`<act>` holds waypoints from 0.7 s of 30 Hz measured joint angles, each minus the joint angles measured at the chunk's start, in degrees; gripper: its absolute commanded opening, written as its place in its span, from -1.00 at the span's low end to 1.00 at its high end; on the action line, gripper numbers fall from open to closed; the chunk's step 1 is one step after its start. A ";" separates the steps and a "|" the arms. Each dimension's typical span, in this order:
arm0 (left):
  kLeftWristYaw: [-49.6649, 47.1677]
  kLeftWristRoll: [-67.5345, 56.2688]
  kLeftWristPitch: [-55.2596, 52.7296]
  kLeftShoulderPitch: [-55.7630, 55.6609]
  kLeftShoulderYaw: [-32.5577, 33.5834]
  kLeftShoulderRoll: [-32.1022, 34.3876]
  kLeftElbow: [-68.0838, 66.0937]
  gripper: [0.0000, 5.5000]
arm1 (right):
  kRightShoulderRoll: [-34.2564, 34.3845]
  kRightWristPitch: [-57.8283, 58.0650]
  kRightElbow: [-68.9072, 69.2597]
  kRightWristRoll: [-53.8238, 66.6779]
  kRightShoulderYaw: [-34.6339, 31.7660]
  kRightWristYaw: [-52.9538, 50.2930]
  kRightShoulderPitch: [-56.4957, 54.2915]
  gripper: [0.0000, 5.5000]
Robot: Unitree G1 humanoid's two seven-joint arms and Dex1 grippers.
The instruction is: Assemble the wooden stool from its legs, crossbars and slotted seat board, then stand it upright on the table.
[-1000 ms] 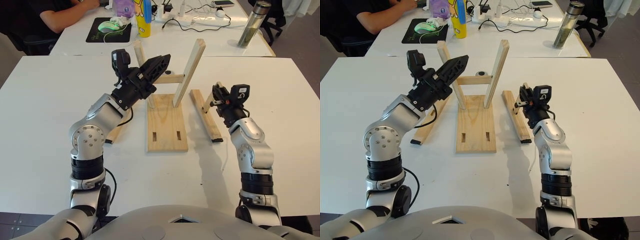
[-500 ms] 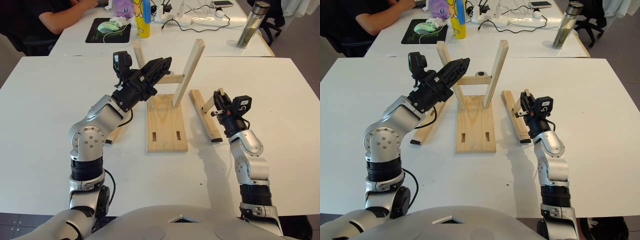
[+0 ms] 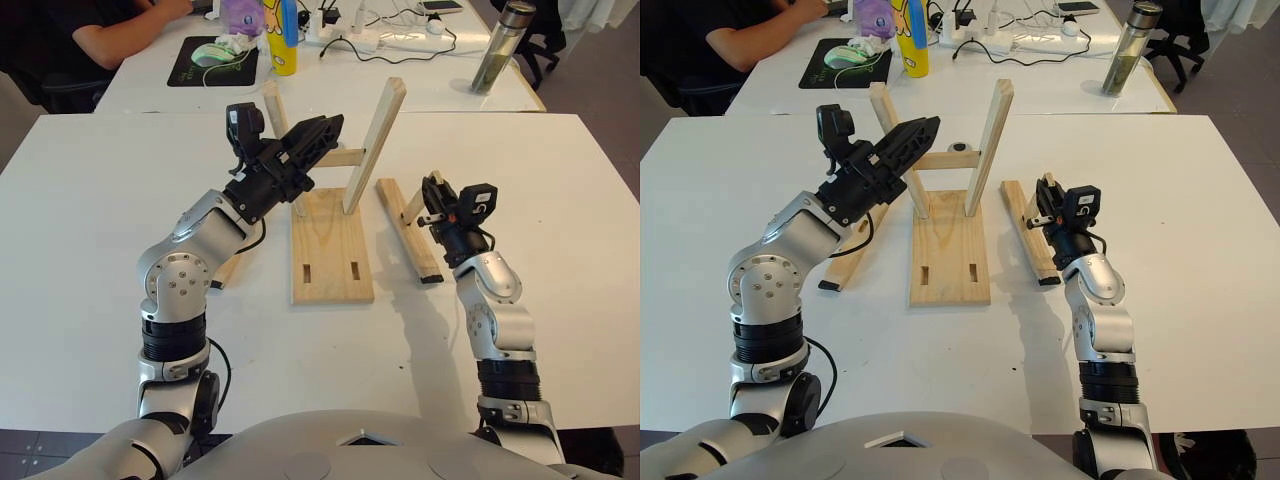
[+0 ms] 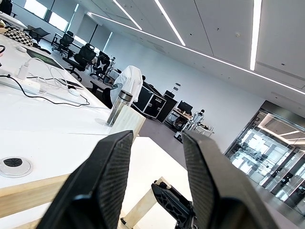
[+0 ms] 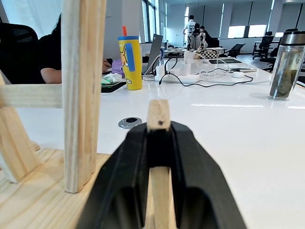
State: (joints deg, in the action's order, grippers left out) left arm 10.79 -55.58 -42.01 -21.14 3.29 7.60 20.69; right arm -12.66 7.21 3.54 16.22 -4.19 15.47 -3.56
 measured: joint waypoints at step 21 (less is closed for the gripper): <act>2.01 1.61 0.01 0.28 -0.99 -0.05 -0.03 -0.31 | 0.17 7.38 -5.62 -1.81 0.79 -0.07 1.91 0.01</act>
State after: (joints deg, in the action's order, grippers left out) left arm 12.80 -53.97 -42.00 -20.86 2.30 7.55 20.66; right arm -12.49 14.59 -2.08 14.42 -3.39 15.41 -1.65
